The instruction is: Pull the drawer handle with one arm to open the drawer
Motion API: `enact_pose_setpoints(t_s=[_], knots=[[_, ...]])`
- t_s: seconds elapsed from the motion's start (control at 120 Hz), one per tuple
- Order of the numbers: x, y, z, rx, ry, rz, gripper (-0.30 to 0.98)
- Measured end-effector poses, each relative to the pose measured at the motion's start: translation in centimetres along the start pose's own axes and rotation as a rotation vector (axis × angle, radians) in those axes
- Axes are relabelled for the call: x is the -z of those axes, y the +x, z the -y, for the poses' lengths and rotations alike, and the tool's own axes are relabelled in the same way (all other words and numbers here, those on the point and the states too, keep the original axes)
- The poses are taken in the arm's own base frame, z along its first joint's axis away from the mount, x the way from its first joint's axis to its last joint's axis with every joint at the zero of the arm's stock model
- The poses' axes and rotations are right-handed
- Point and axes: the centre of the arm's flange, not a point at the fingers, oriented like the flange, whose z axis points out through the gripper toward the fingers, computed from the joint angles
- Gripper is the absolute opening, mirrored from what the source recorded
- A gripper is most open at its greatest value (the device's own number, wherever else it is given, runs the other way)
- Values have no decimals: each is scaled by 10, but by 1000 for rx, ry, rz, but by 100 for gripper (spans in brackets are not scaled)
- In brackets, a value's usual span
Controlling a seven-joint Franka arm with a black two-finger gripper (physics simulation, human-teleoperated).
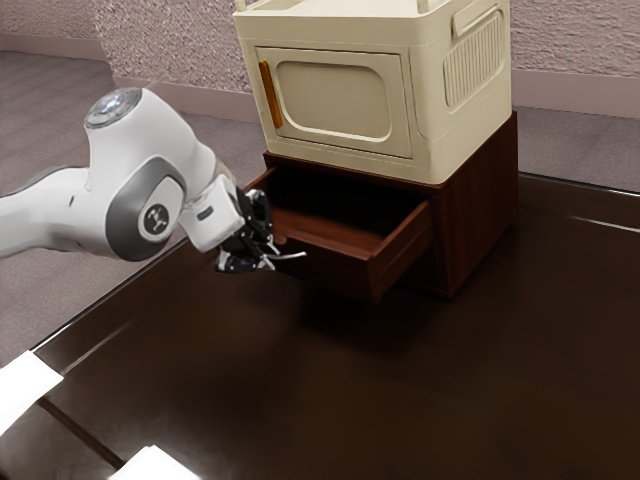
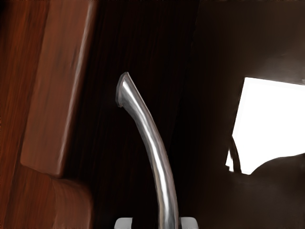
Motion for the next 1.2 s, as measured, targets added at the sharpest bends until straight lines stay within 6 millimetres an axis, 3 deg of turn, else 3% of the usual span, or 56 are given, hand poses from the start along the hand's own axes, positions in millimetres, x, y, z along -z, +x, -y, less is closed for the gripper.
enact_pose_setpoints(t_s=[0.725,0.817,0.933,1.1,1.2], knots=[[38,5,-55,9,37,25,-9],[39,-1,-54,21,41,30,4],[42,0,-54,22,47,29,31],[97,10,-61,26,118,29,51],[107,-2,-68,155,58,30,58]])
